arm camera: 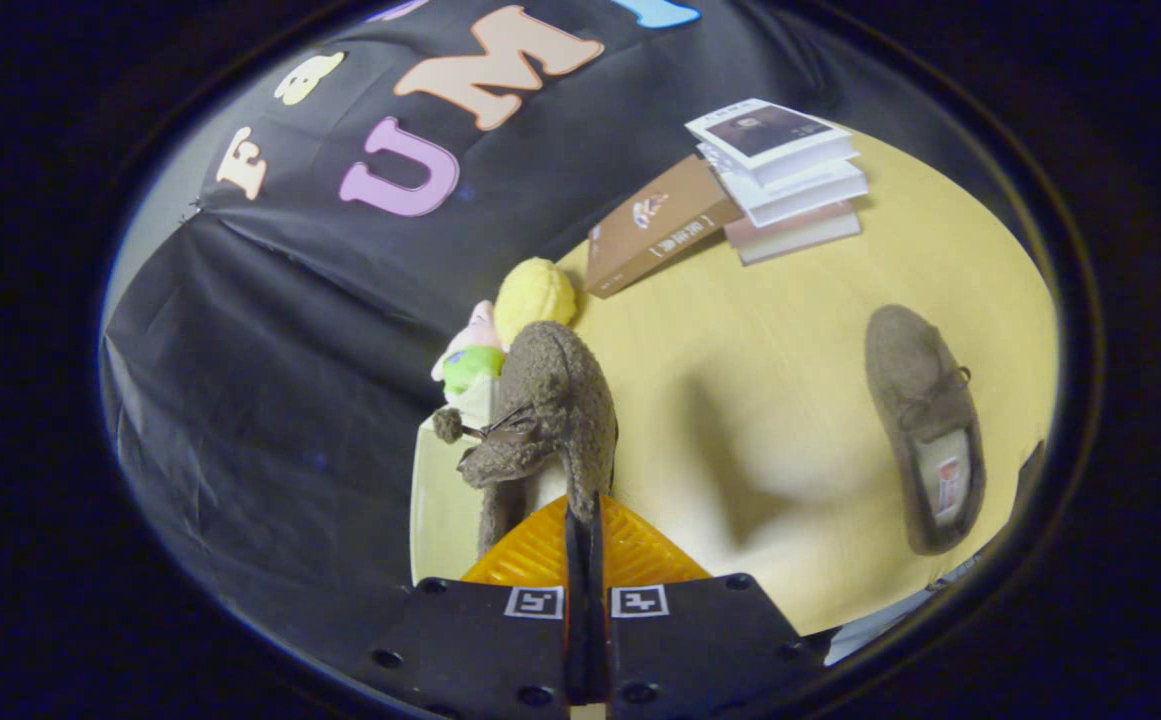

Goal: Open the storage box then place both shoes into the box .Put the left shoe in first, then the right shoe, with the right side of both shoes facing outward in a uniform manner.

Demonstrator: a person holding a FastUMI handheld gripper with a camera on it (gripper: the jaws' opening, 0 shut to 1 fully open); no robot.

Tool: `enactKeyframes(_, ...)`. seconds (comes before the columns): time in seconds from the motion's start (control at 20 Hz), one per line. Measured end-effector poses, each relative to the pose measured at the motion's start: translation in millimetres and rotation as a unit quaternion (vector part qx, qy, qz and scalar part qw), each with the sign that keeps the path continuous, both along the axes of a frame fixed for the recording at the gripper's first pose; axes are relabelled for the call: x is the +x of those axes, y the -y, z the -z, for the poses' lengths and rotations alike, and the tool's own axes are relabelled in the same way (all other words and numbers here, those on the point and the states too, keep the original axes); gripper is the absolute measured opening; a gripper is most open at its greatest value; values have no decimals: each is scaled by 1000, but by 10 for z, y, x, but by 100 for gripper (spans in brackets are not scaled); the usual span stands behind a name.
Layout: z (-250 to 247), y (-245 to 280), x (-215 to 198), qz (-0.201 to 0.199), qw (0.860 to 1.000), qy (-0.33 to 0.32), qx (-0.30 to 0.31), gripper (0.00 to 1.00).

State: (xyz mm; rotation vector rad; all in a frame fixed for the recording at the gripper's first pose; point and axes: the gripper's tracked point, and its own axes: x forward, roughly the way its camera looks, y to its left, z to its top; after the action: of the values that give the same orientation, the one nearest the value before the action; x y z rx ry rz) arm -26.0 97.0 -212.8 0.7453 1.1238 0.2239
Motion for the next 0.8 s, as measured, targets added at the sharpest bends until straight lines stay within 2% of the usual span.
enactKeyframes(0.3,-281,-524,181,-19,999,24,21,4)
enactKeyframes(0.5,-330,-996,135,-49,998,22,36,4)
enactKeyframes(0.8,-132,-1564,26,-89,996,18,12,4)
